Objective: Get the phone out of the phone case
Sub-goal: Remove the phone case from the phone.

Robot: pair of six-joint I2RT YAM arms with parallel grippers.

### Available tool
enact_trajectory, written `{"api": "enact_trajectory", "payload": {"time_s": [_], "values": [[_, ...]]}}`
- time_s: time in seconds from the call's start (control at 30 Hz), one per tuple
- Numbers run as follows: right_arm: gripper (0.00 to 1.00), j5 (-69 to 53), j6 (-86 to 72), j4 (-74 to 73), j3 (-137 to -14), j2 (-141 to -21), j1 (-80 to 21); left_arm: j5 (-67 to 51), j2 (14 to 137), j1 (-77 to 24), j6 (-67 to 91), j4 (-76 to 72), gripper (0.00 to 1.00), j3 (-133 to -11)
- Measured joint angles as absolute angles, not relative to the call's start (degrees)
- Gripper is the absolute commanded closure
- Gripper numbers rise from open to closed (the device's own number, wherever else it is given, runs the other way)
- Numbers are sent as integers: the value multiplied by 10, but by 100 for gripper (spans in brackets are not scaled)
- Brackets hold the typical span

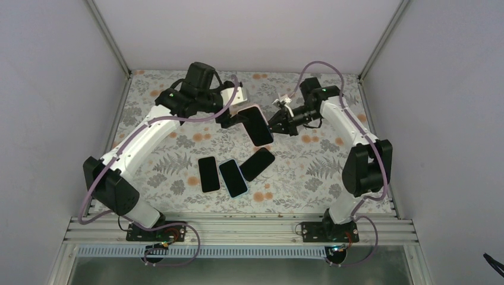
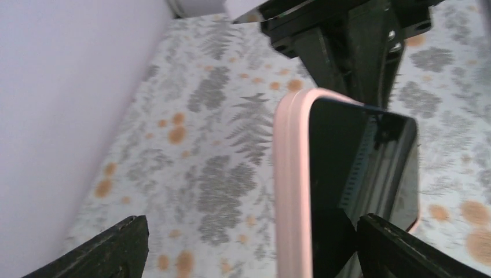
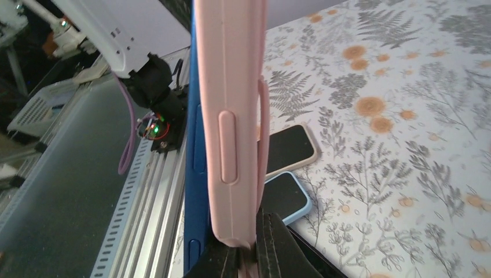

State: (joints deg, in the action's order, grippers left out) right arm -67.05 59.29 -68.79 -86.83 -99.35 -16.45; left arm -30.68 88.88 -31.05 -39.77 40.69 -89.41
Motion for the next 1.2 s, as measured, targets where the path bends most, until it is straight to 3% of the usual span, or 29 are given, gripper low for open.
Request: {"api": "enact_trajectory", "payload": {"time_s": [0.13,0.3,0.6,0.87,1.2], "values": [[97,-673,540,-651,-856,-978,-136,-264,870,-303,-397,369,4,-893],[97,-645,385,-506,-809,-936,-120,-193,837,-315,-394,278,3,-841],[97,-435,70,-220,-777,-889,-119,-46,865,-434,-383,83,2,-759],[97,-342,-43,-147,-784,-900,-127,29,951,-459,-352,-52,2,-767],[97,-322,-78,-125,-784,-900,-139,82,1011,-459,-327,-124,2,-788]]}}
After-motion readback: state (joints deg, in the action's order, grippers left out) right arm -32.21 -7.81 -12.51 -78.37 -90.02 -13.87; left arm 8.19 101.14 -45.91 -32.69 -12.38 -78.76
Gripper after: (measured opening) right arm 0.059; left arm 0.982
